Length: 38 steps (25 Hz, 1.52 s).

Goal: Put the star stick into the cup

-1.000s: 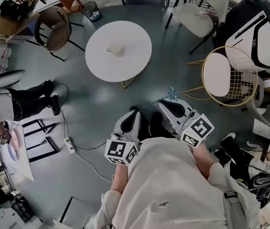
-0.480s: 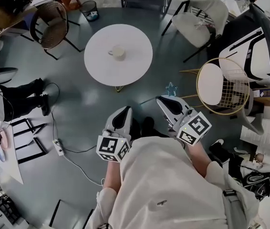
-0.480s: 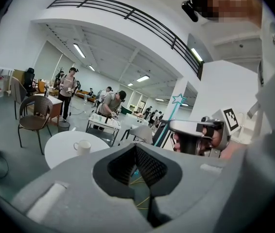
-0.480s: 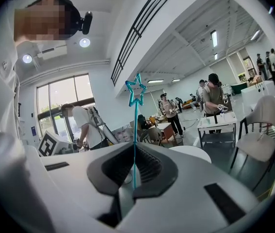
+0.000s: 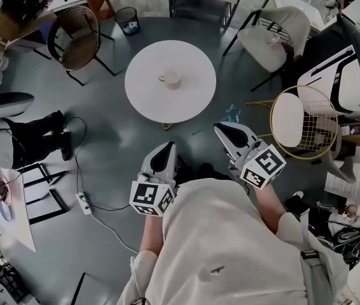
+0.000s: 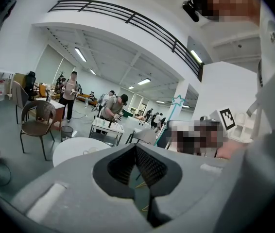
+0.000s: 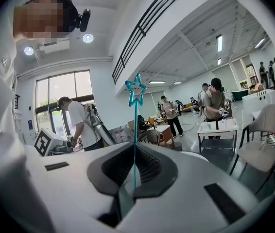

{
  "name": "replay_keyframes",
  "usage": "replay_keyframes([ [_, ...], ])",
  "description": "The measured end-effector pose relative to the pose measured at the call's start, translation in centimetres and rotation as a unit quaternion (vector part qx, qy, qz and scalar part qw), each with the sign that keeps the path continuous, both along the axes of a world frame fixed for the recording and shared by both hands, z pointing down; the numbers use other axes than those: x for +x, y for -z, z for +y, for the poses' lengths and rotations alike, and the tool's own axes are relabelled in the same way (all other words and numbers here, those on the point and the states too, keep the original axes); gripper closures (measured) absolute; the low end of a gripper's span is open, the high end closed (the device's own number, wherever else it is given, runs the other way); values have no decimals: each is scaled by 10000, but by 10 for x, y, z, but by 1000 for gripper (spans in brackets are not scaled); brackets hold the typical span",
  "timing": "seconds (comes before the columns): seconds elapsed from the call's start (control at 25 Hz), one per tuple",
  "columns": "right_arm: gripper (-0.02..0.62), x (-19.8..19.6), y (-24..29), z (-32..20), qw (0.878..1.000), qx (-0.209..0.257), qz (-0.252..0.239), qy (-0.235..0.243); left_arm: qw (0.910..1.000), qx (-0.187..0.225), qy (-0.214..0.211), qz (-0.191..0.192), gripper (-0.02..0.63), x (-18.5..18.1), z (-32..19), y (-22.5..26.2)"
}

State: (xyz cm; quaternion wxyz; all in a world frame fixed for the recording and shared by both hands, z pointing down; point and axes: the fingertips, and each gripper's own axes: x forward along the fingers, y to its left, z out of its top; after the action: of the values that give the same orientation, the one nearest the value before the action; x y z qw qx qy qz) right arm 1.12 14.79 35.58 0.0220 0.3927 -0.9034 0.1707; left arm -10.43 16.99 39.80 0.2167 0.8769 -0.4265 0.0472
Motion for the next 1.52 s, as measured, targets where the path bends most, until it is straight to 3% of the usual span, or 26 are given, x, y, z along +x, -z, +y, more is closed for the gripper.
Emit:
replay_keyframes([
  [0.36,580,-18,0,-6,9997,-3,-50,-245,9997,-48,-243,-17,595,-22,-13,-8],
  [0.68,580,-2,-9,-11,9991,-115,-148,-391,9995,-157,-270,-72,595,-11,-17,-14],
  [1.0,580,3,-15,-46,9994,-56,-318,-143,9996,-158,143,-182,595,-12,-39,-19],
  [1.52,580,28,0,-141,9976,39,-545,424,9985,-63,471,-280,595,39,-113,-1],
])
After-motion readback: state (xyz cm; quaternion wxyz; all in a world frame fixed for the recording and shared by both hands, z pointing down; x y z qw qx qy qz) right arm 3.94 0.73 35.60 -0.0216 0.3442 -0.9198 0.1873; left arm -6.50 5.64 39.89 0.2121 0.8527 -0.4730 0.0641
